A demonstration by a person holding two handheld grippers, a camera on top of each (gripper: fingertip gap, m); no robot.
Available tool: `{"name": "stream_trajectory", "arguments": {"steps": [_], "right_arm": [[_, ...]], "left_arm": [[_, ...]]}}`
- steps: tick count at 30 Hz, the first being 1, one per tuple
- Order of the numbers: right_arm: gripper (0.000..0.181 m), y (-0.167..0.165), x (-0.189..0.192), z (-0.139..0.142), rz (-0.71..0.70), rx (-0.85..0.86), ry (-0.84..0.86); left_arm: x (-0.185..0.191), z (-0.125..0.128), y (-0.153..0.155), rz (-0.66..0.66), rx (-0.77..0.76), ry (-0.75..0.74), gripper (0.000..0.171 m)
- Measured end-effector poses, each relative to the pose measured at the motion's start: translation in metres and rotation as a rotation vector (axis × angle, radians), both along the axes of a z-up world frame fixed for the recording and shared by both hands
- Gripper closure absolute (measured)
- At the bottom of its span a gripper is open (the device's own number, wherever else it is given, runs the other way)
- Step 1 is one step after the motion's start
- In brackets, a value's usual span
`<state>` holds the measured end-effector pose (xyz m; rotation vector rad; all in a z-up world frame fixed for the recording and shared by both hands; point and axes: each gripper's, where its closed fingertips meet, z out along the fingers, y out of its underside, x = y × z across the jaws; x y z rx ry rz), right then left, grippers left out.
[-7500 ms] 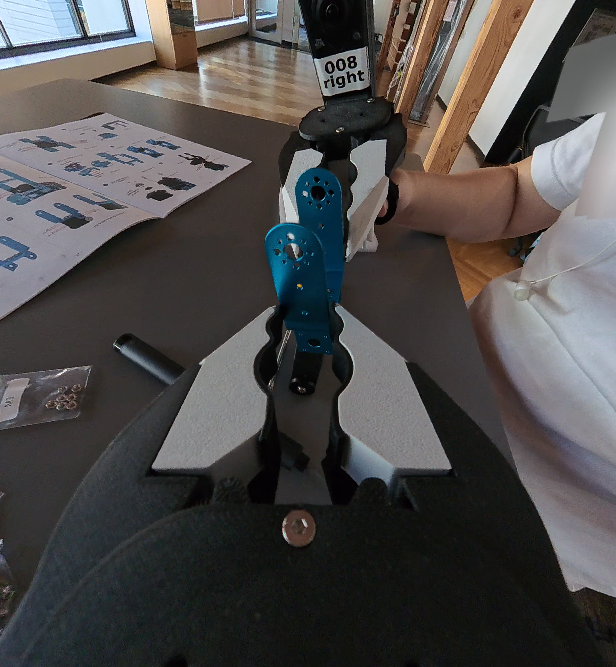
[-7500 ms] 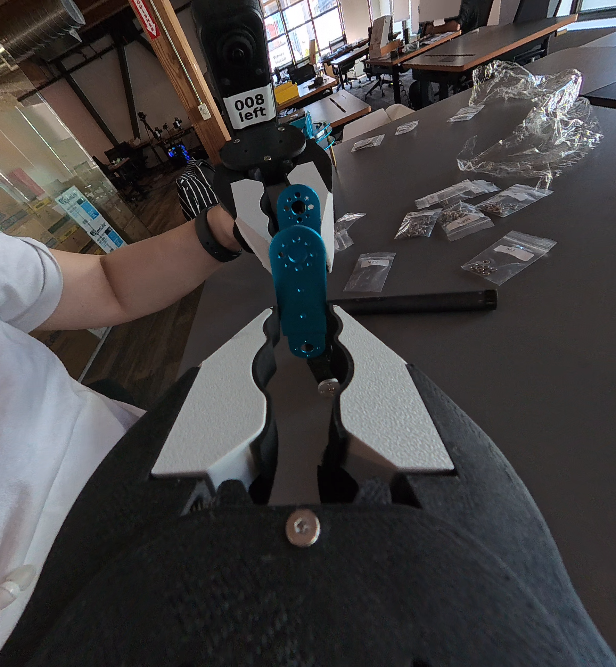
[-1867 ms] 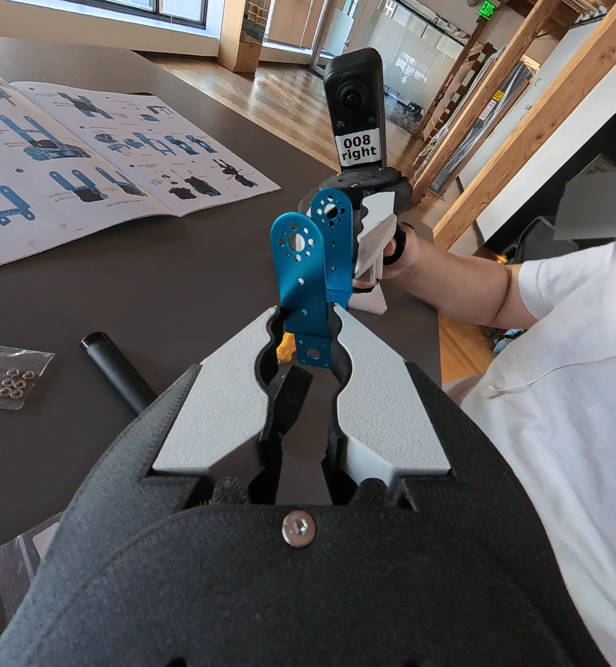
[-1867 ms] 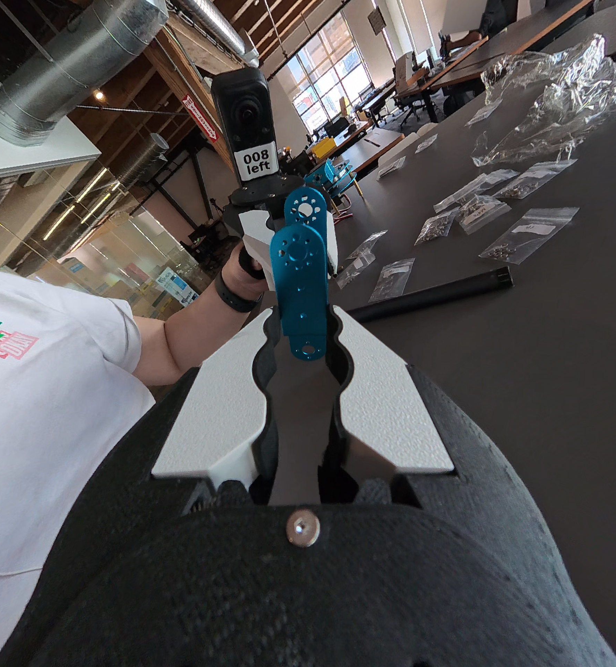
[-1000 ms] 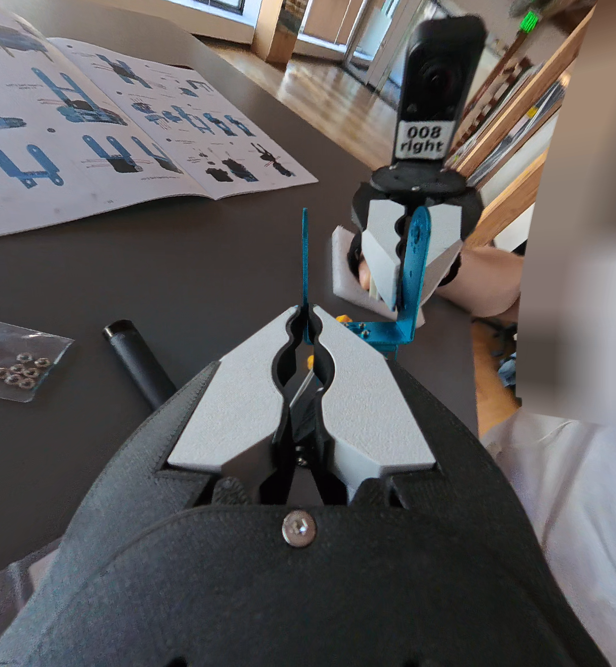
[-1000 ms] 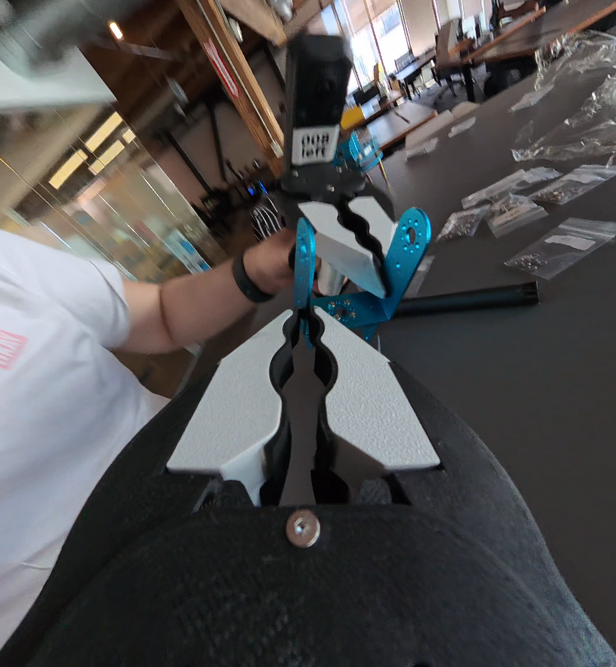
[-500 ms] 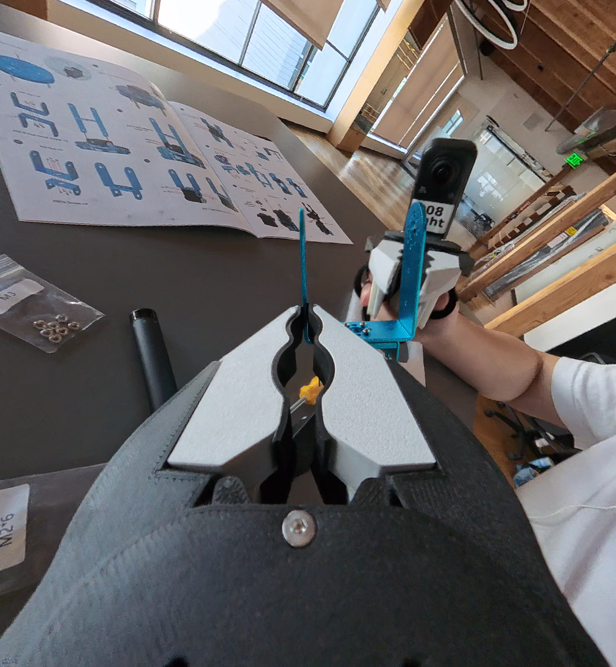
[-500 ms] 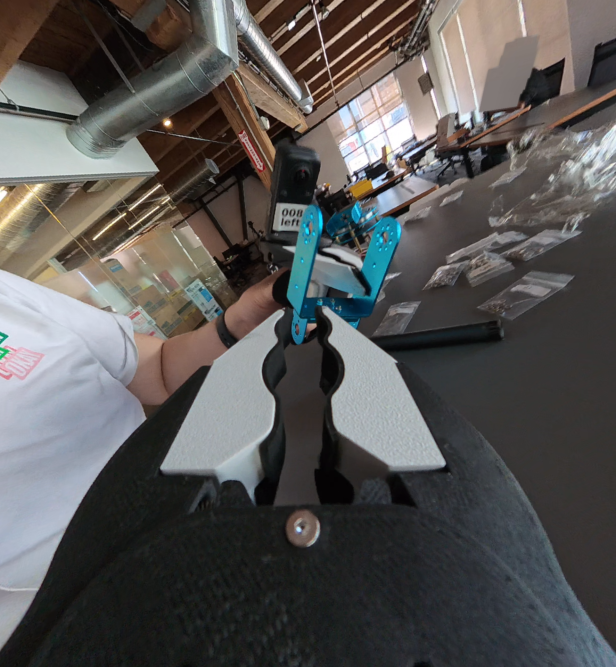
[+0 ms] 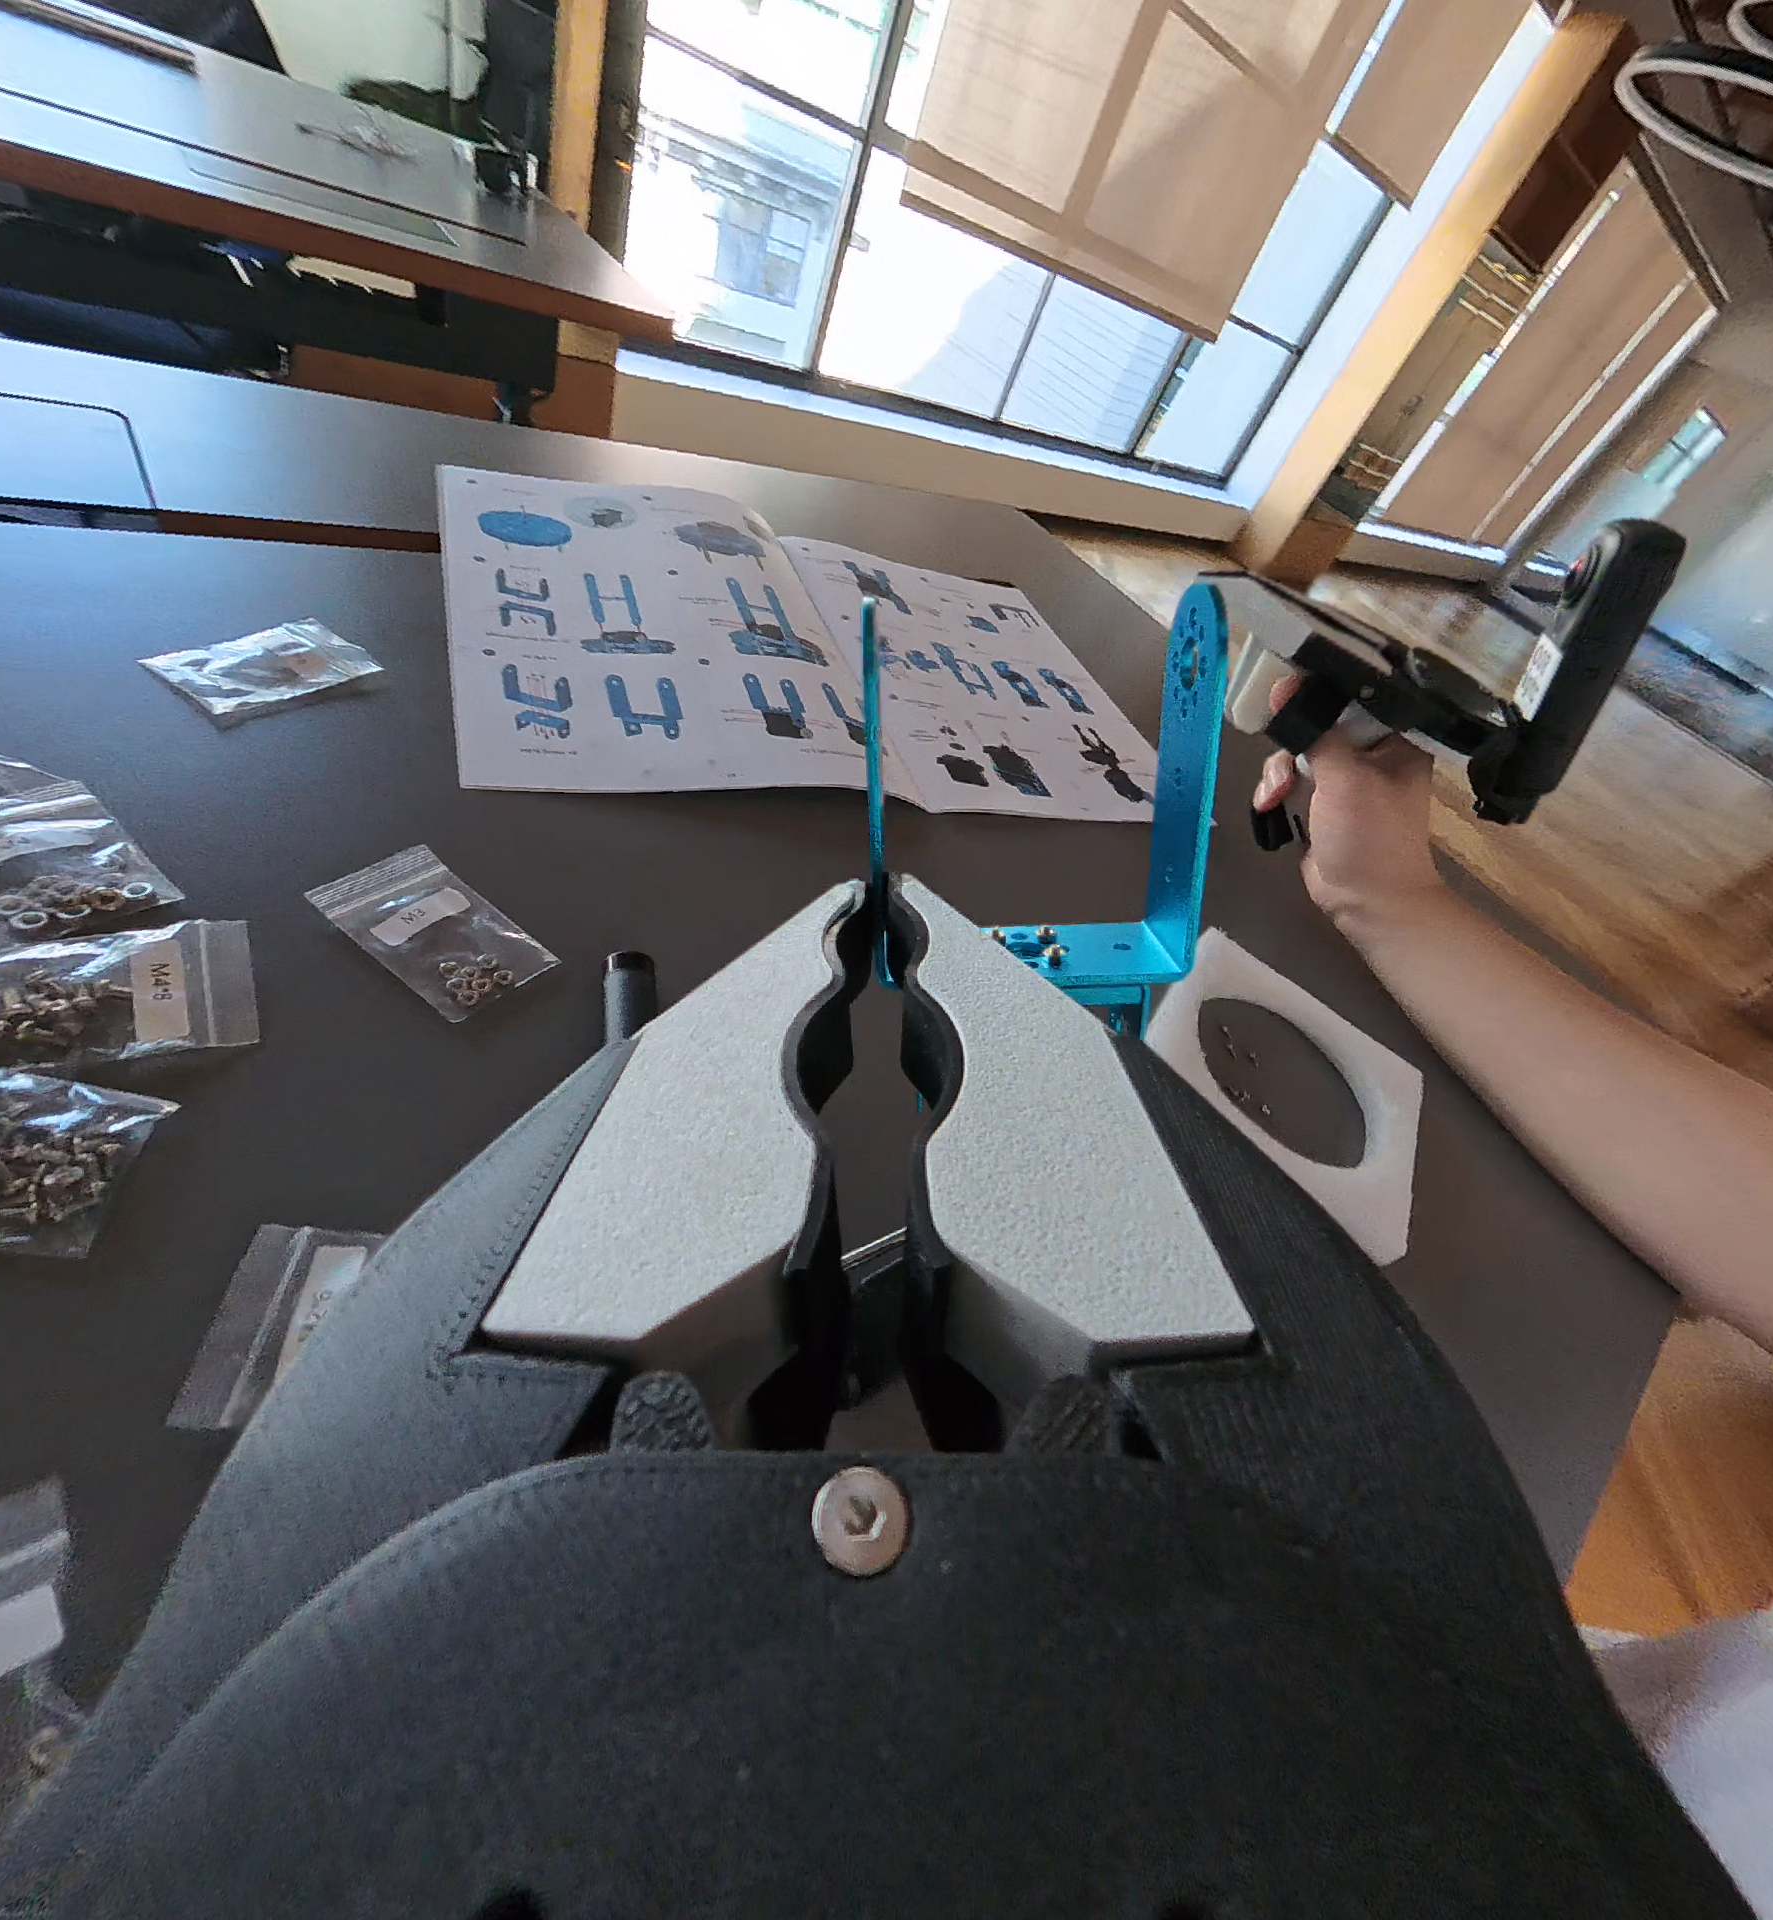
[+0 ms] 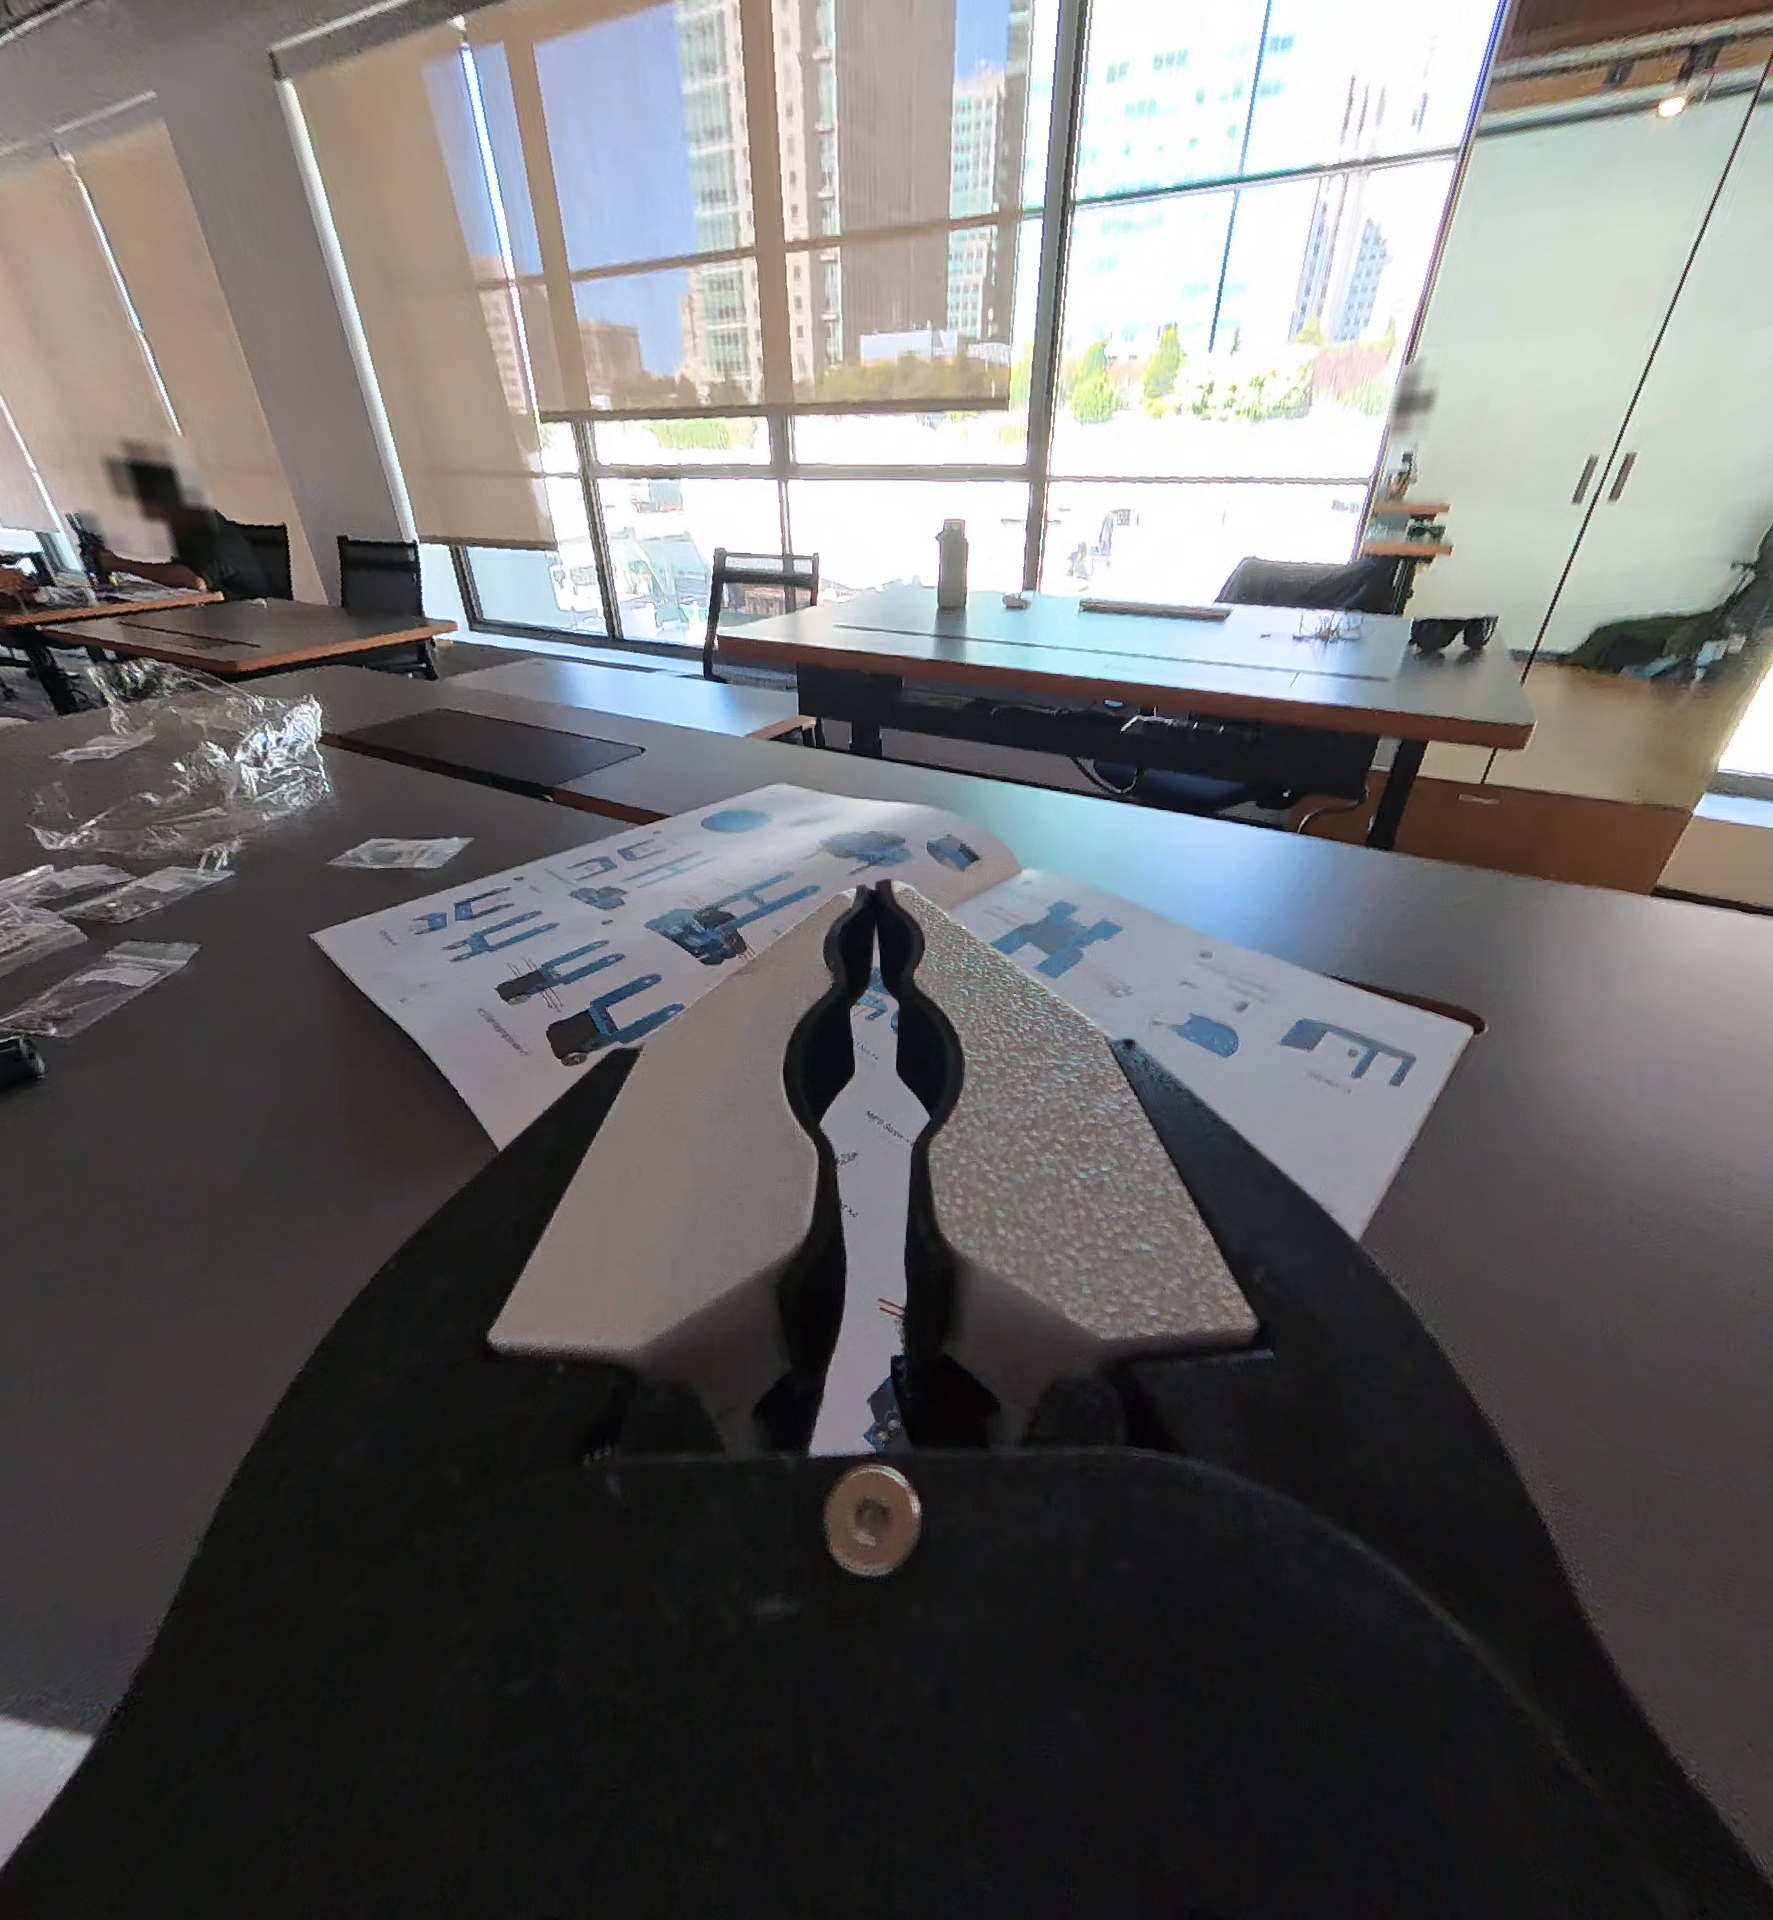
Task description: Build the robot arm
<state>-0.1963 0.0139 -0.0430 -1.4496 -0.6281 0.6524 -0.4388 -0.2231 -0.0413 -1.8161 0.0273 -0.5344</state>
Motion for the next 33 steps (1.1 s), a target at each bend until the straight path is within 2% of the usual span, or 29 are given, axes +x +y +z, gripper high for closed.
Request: {"name": "stream_trajectory", "arguments": {"steps": [5, 8, 11, 13, 15, 17, 19, 21, 22, 23, 25, 28, 30, 32, 33], "right_arm": [[0.181, 0.012, -0.001, -0.01, -0.073, -0.032, 0.014], [0.181, 0.018, 0.006, -0.007, -0.129, -0.033, 0.044], [0.179, 0.017, -0.005, -0.002, -0.096, -0.026, 0.061], [0.175, 0.006, -0.025, 0.005, -0.01, 0.003, 0.044], [0.165, -0.022, -0.056, 0.015, 0.142, 0.025, 0.041], [0.159, -0.078, -0.101, 0.028, 0.452, -0.058, 0.082], [0.155, -0.146, -0.133, 0.055, 0.808, -0.157, 0.202], [0.154, -0.197, -0.155, 0.077, 1.055, -0.198, 0.251], [0.15, -0.214, -0.166, 0.08, 1.138, -0.228, 0.219], [0.142, -0.228, -0.177, 0.078, 1.211, -0.264, 0.163], [0.142, -0.247, -0.19, 0.076, 1.327, -0.312, 0.088], [0.142, -0.257, -0.203, 0.071, 1.414, -0.354, 0.037], [0.152, -0.261, -0.206, 0.07, 1.477, -0.439, 0.035], [0.173, -0.264, -0.205, 0.07, 1.531, -0.506, 0.058], [0.175, -0.266, -0.203, 0.069, 1.562, -0.527, 0.059]], "left_arm": [[0.001, 0.004, -0.014, 0.164, 0.016, -0.005, 0.171], [0.001, 0.004, -0.018, 0.205, -0.01, 0.002, 0.171], [0.0, 0.006, -0.017, 0.194, -0.032, 0.031, 0.171], [-0.004, 0.009, -0.016, 0.17, -0.032, 0.056, 0.171], [-0.01, 0.012, -0.015, 0.137, -0.019, 0.052, 0.171], [-0.012, 0.016, -0.015, 0.1, 0.005, 0.026, 0.171], [-0.015, 0.013, -0.014, 0.078, 0.003, 0.018, 0.171], [-0.014, 0.015, -0.014, 0.061, -0.004, -0.049, 0.171], [-0.012, 0.016, -0.015, 0.053, -0.01, -0.095, 0.171], [-0.009, 0.017, -0.016, 0.041, -0.019, -0.129, 0.171], [-0.005, 0.017, -0.017, 0.041, -0.02, -0.146, 0.171], [0.002, 0.015, -0.016, 0.071, -0.012, -0.151, 0.171], [0.009, 0.014, -0.019, 0.093, -0.028, -0.223, 0.171], [0.019, 0.013, -0.023, 0.094, -0.042, -0.273, 0.171], [0.022, 0.013, -0.025, 0.099, -0.043, -0.289, 0.171]]}}
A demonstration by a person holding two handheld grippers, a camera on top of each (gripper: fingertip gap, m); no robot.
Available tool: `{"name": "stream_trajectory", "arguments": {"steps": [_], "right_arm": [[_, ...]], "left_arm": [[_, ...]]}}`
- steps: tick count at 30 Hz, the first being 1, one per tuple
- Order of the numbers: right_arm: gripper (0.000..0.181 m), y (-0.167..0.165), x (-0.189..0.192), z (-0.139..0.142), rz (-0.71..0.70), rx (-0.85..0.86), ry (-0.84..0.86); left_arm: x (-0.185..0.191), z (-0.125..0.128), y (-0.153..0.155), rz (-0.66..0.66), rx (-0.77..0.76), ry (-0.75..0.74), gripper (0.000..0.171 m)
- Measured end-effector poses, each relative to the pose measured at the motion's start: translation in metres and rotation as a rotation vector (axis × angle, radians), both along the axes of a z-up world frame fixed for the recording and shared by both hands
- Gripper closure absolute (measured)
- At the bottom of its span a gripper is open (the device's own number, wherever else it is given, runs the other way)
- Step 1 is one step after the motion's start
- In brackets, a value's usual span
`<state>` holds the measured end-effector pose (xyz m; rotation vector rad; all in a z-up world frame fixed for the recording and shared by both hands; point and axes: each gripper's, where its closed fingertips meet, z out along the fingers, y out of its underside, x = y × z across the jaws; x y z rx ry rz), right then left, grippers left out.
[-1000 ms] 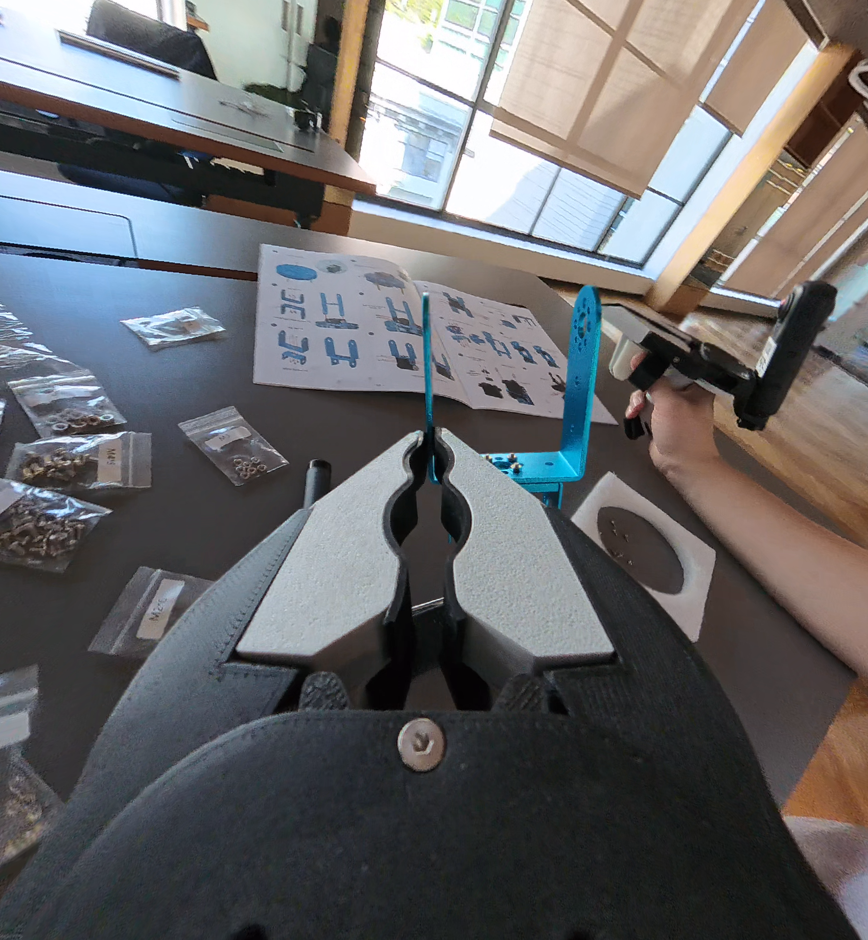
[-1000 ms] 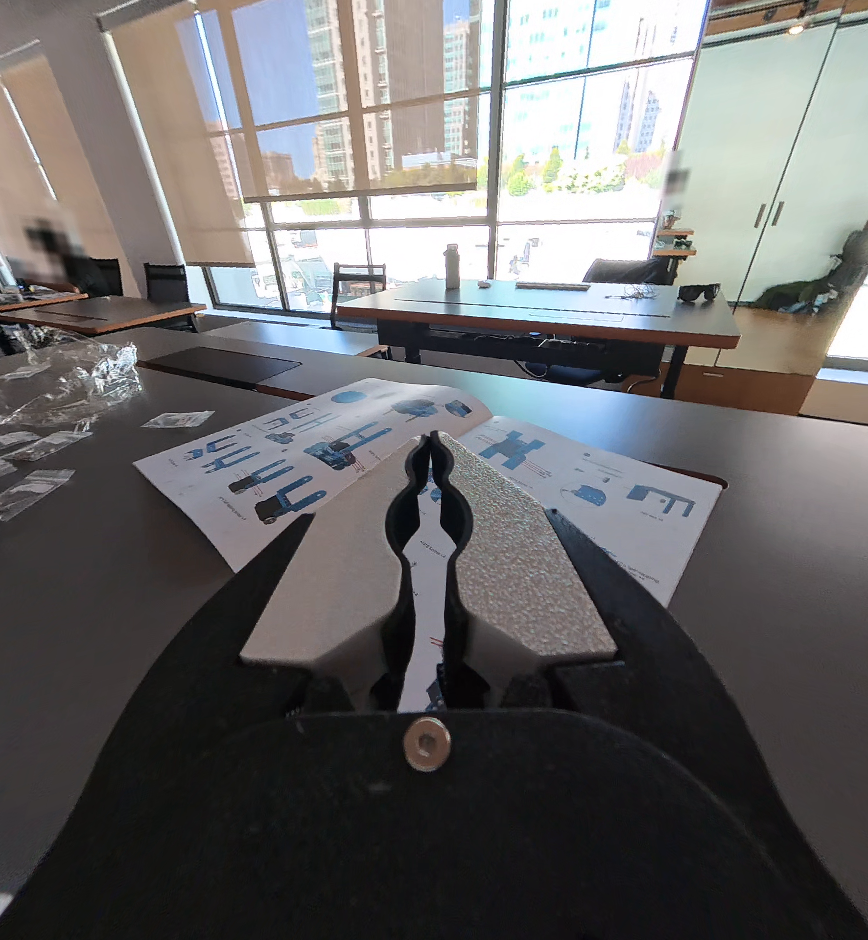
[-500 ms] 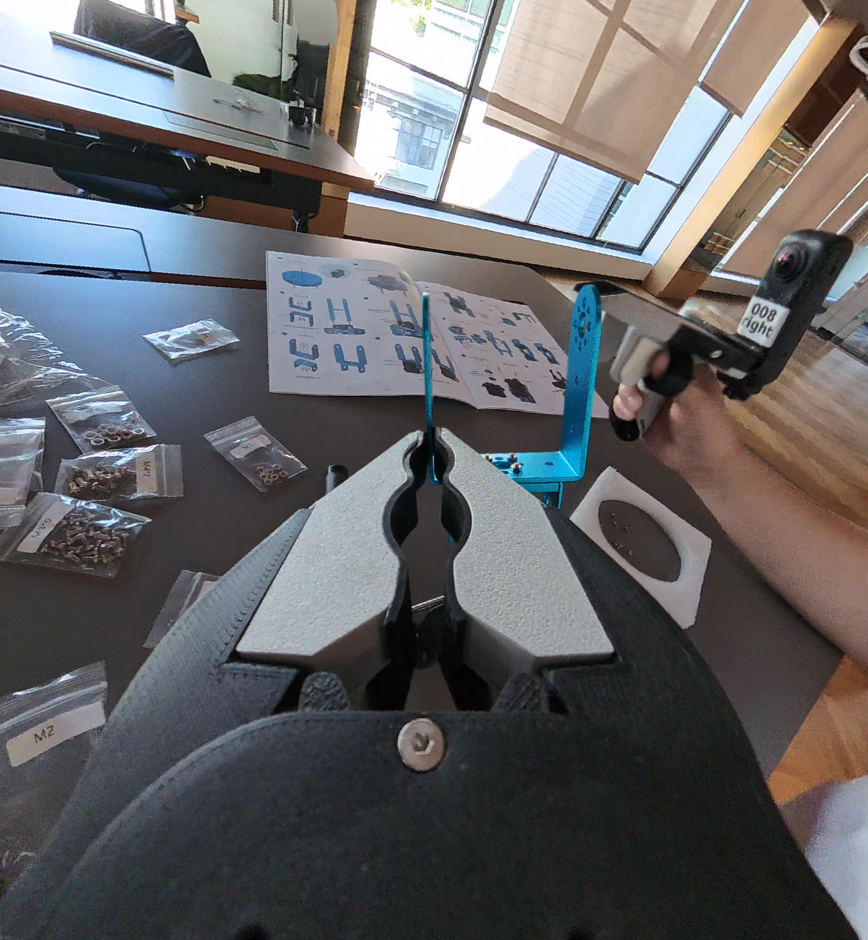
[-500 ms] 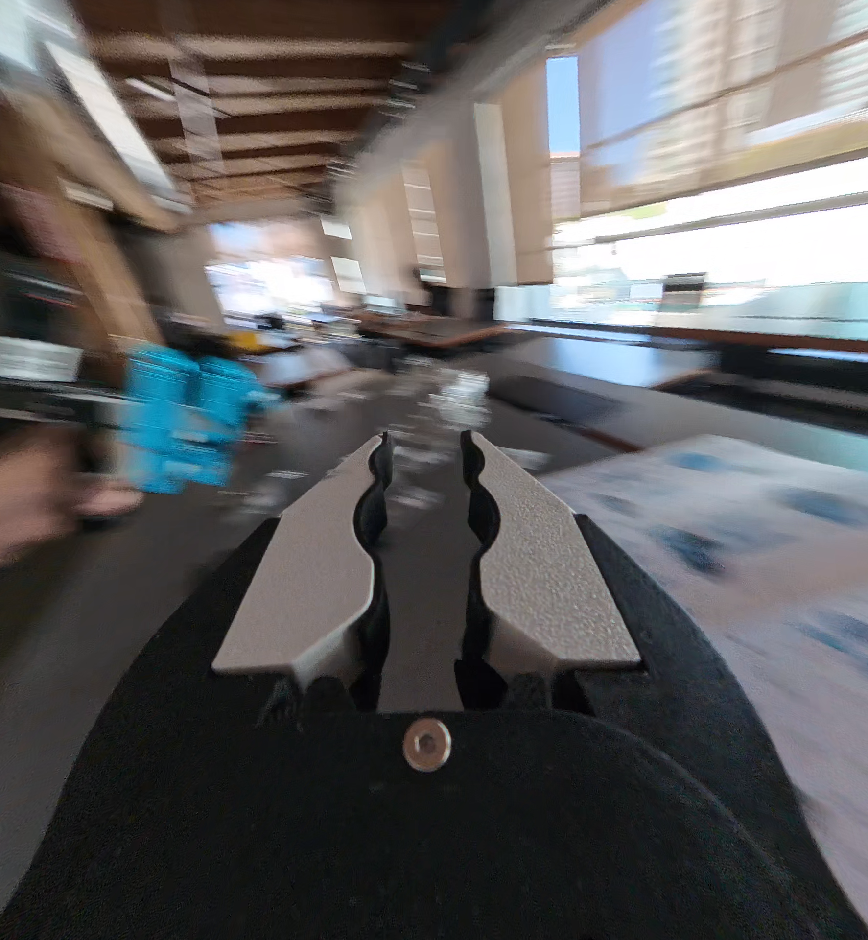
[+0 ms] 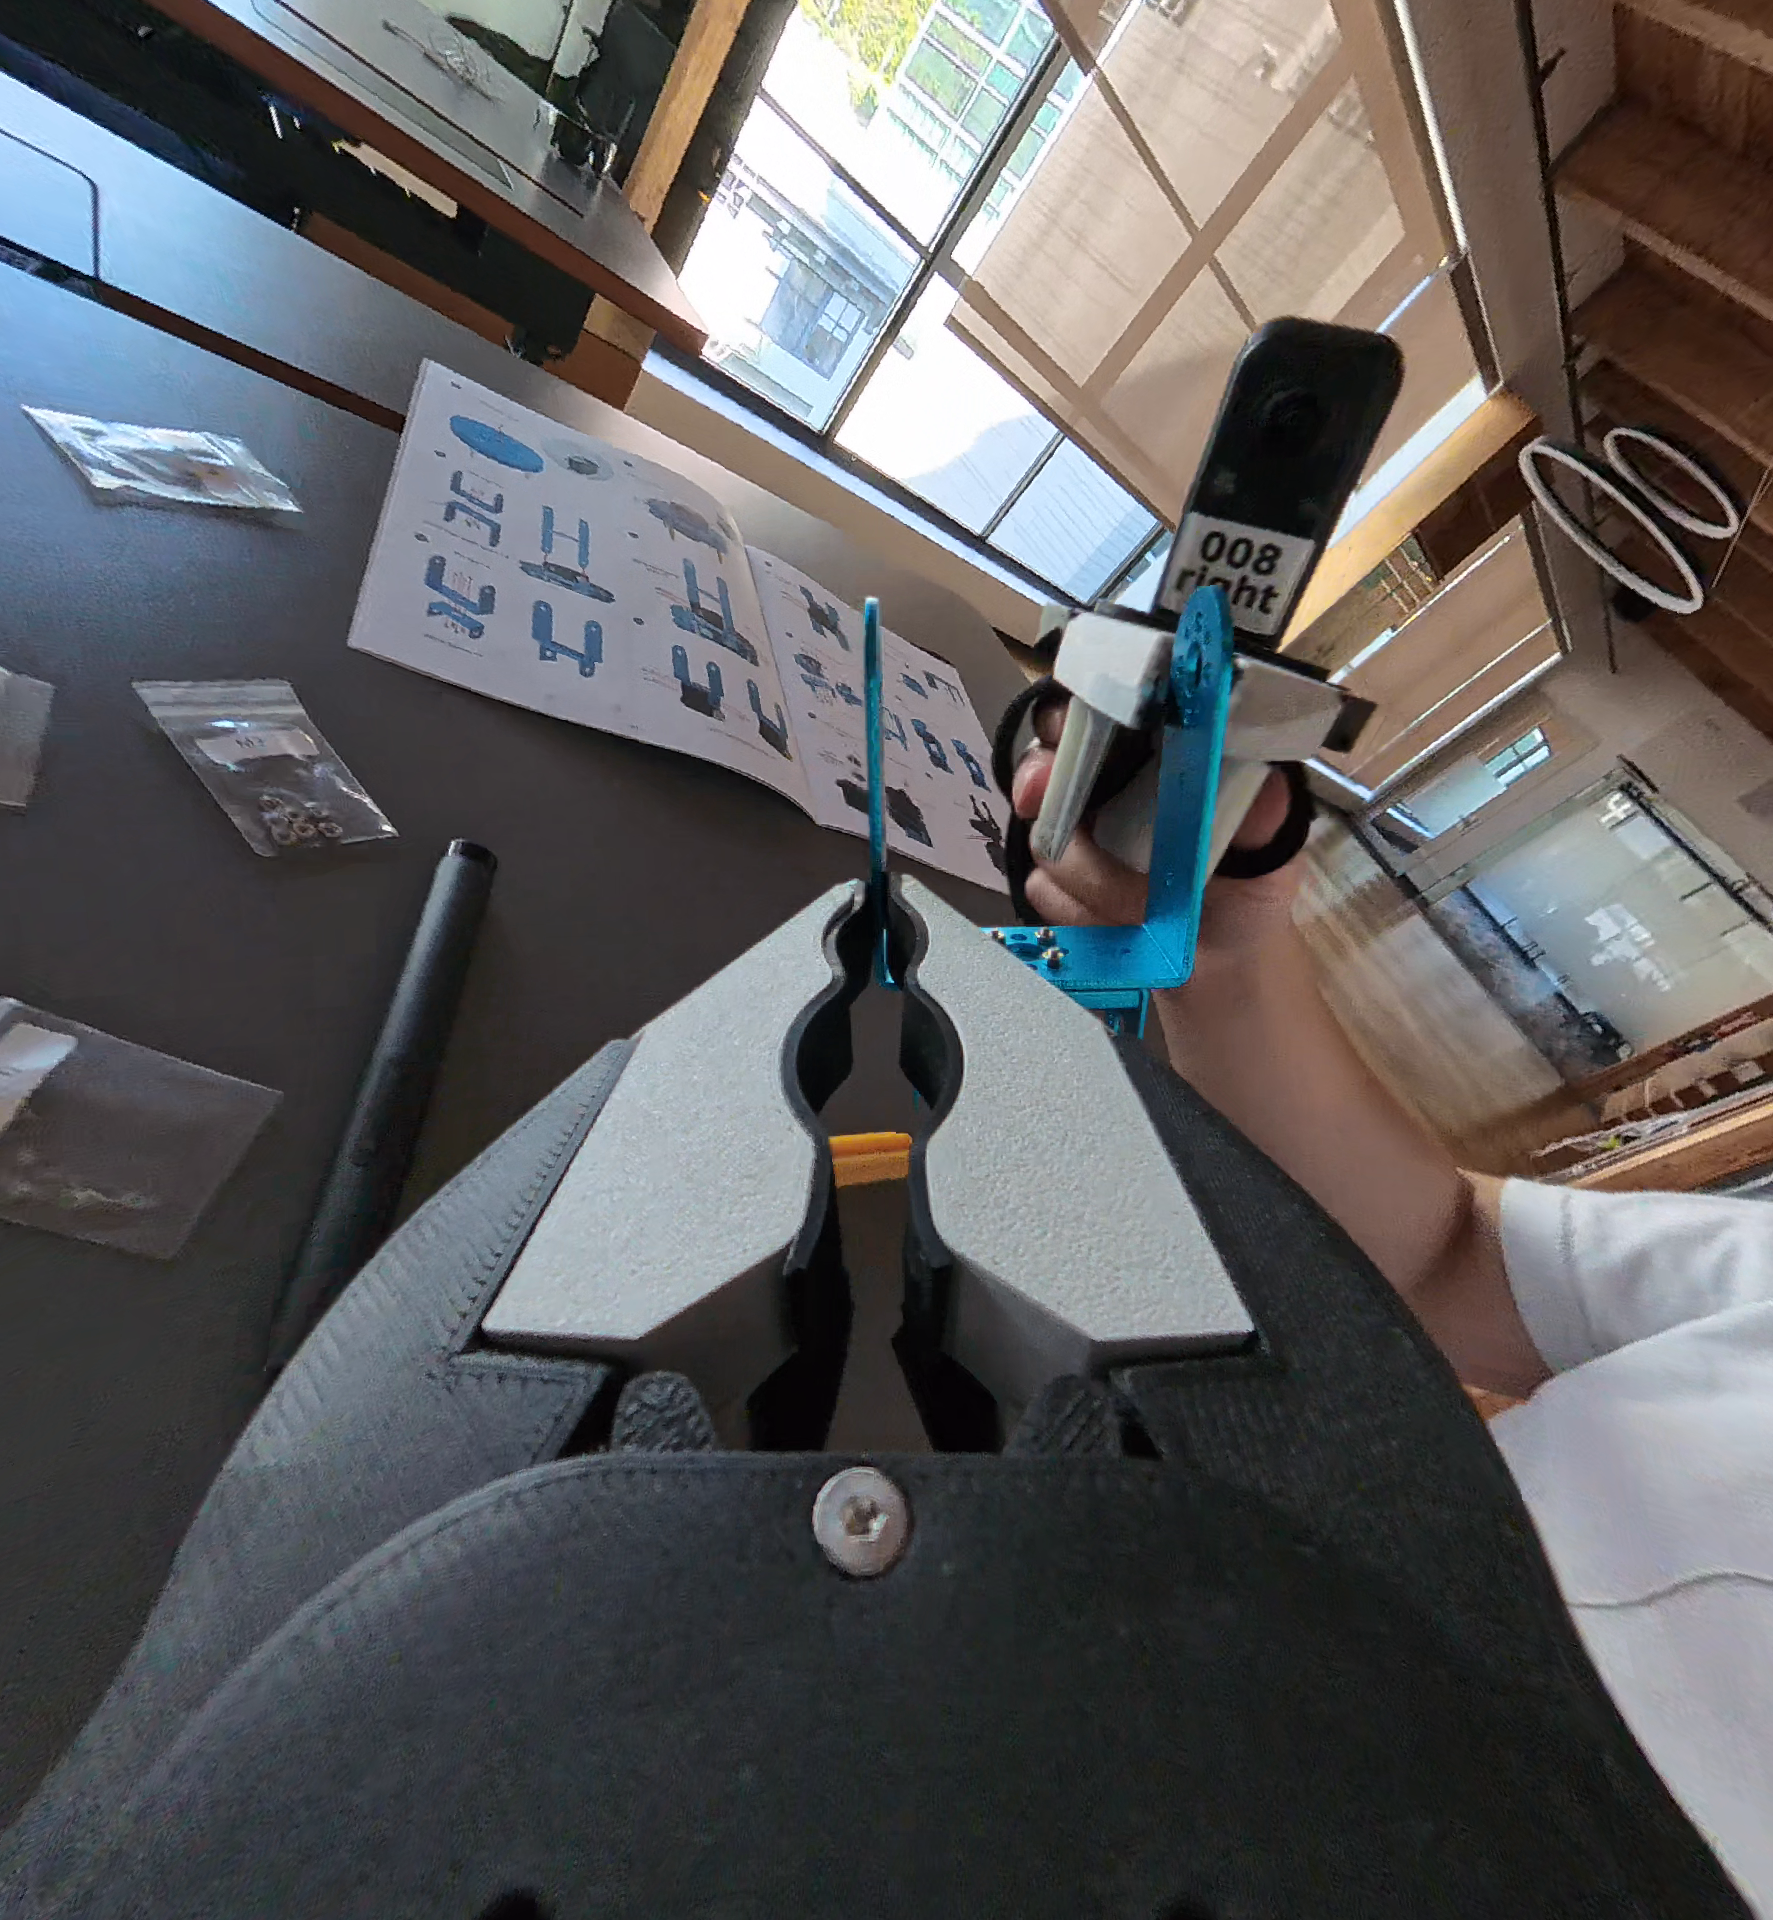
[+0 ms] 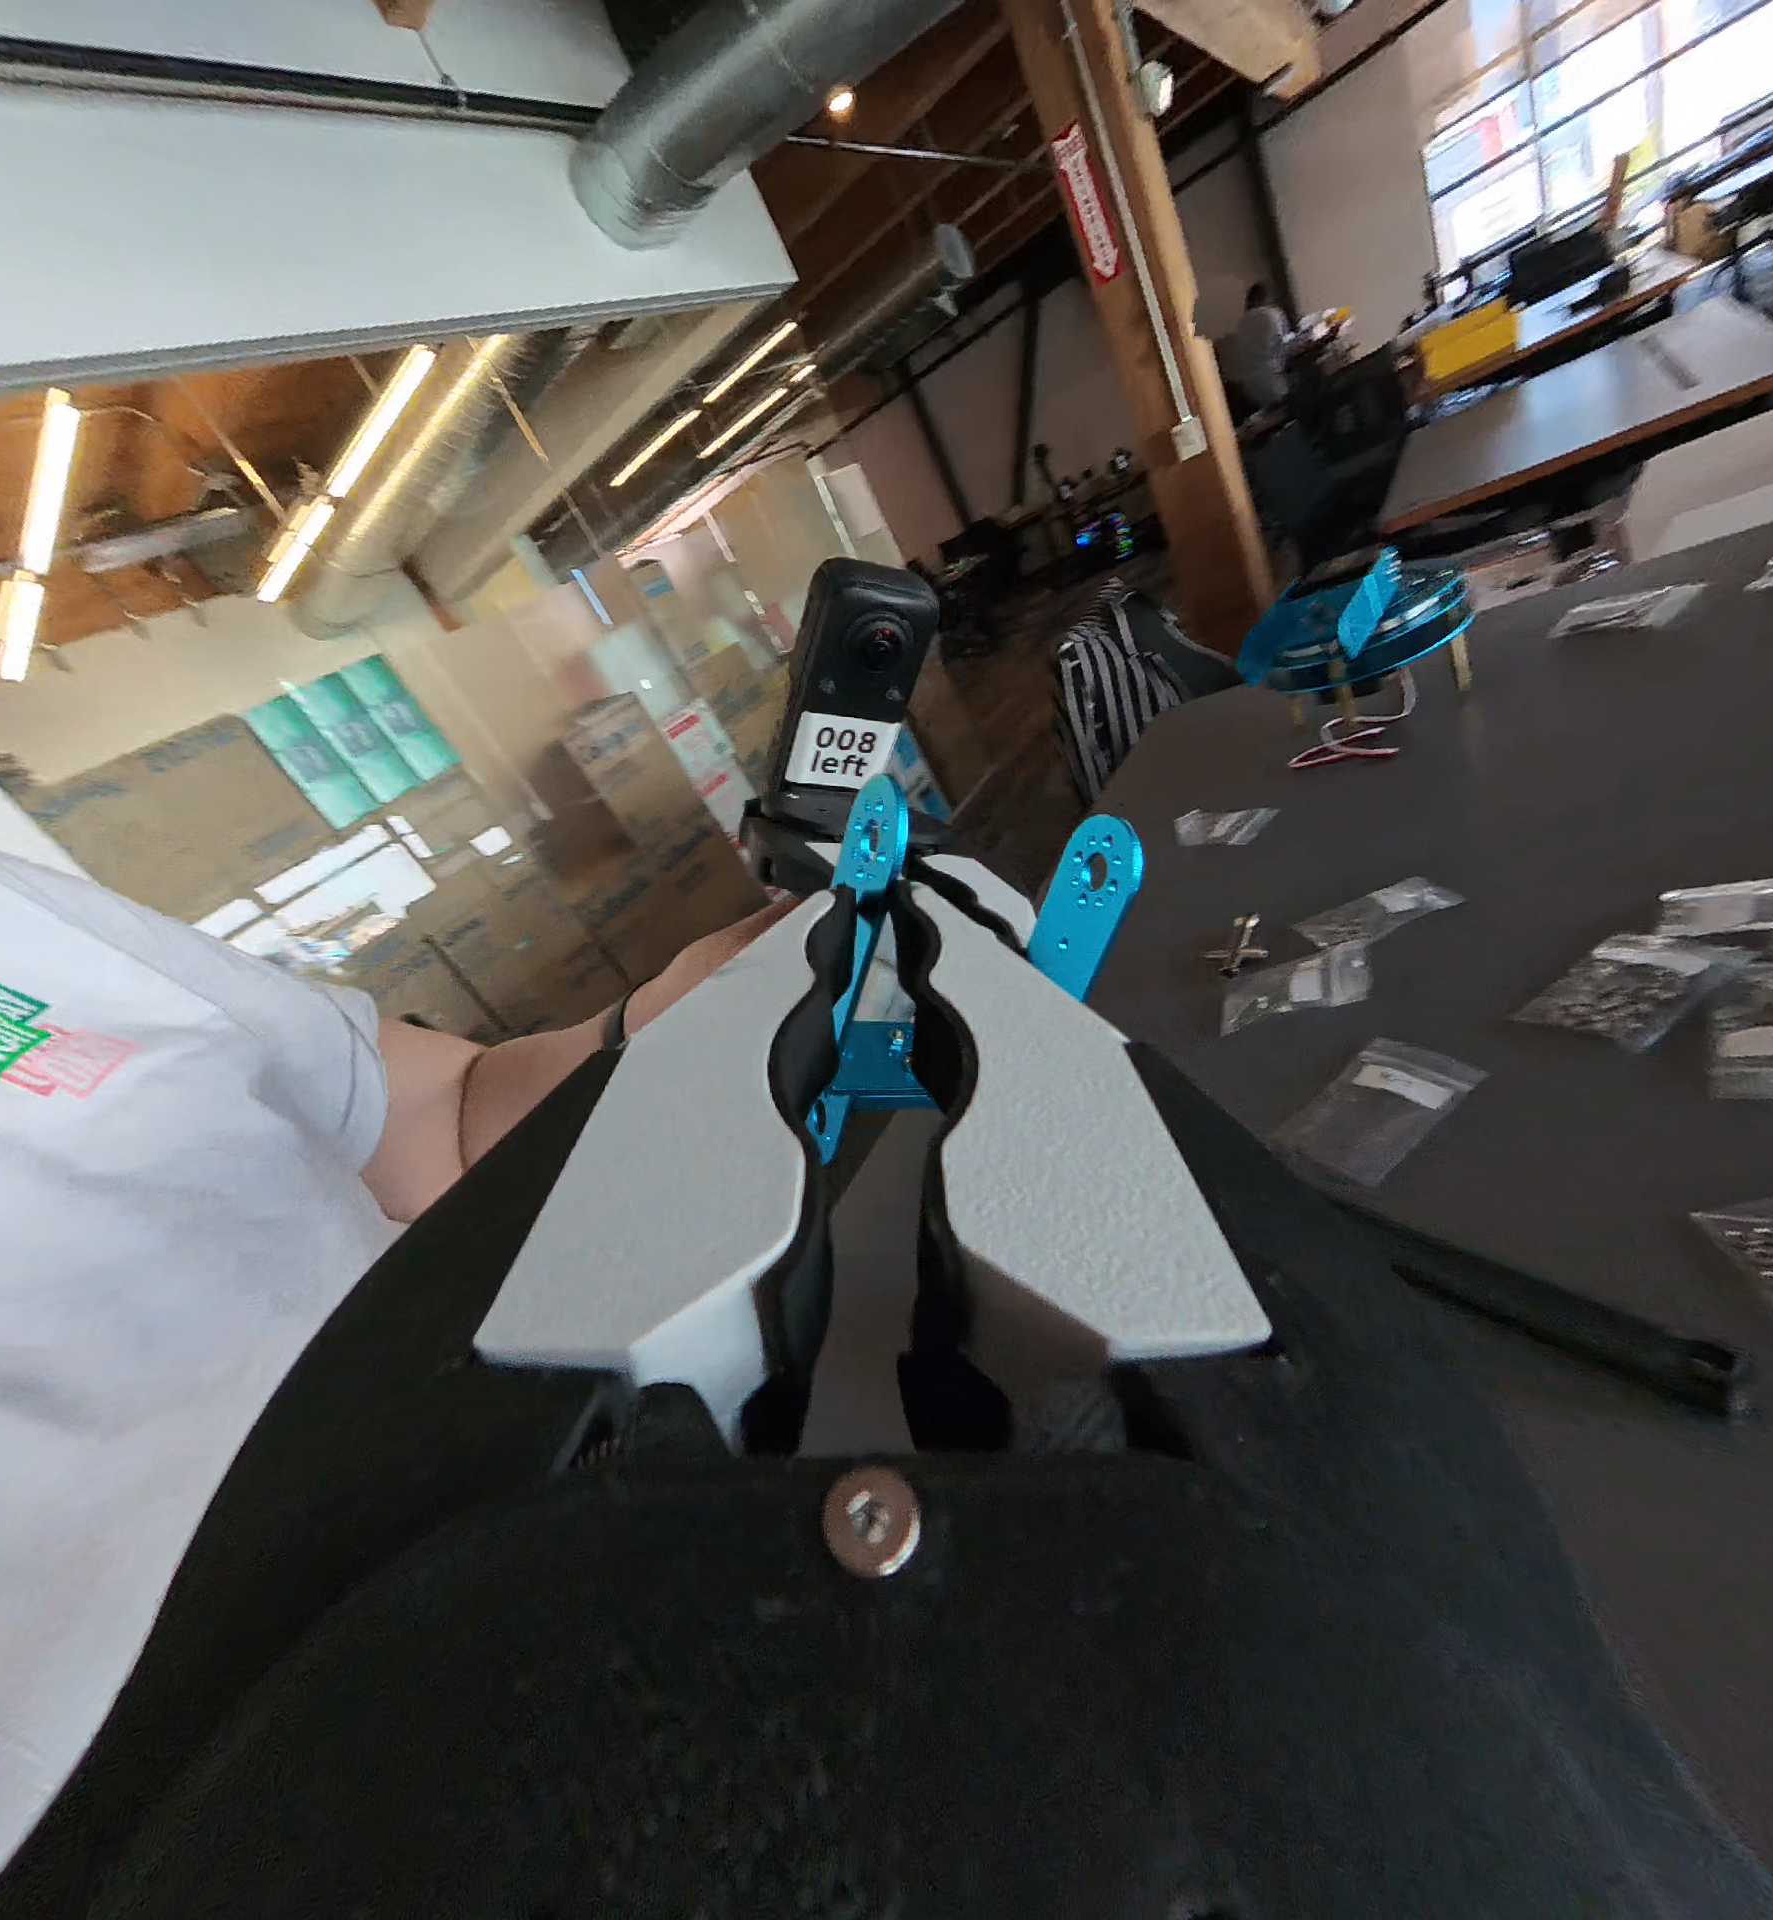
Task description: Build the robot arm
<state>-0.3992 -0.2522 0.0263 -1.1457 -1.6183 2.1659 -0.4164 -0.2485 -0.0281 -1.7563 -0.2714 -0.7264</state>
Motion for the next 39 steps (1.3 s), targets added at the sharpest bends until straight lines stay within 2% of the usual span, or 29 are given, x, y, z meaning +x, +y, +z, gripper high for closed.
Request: {"name": "stream_trajectory", "arguments": {"steps": [2, 5, 7, 11, 18, 28, 39], "right_arm": [[0.173, -0.002, 0.005, -0.003, 0.058, -0.031, -0.02], [0.161, -0.008, 0.014, -0.003, 0.183, -0.055, -0.066], [0.175, -0.011, 0.02, -0.005, 0.256, -0.021, -0.091], [0.177, -0.008, 0.029, 0.008, 0.339, -0.053, -0.108], [0.178, -0.008, 0.031, 0.016, 0.365, -0.164, -0.077], [0.18, -0.03, 0.033, 0.005, 0.46, -0.178, -0.106], [0.179, -0.035, 0.036, 0.01, 0.486, -0.199, -0.076]], "left_arm": [[0.005, -0.003, -0.004, 0.023, -0.02, -0.013, 0.171], [0.012, -0.005, -0.007, 0.066, -0.048, -0.007, 0.171], [0.019, -0.002, -0.006, 0.067, -0.054, -0.037, 0.171], [0.032, 0.009, -0.002, 0.048, -0.037, -0.093, 0.171], [0.034, 0.017, -0.002, 0.099, -0.025, -0.072, 0.171], [0.03, 0.007, -0.024, 0.165, -0.021, -0.051, 0.171], [0.032, 0.011, -0.031, 0.213, -0.038, -0.029, 0.171]]}}
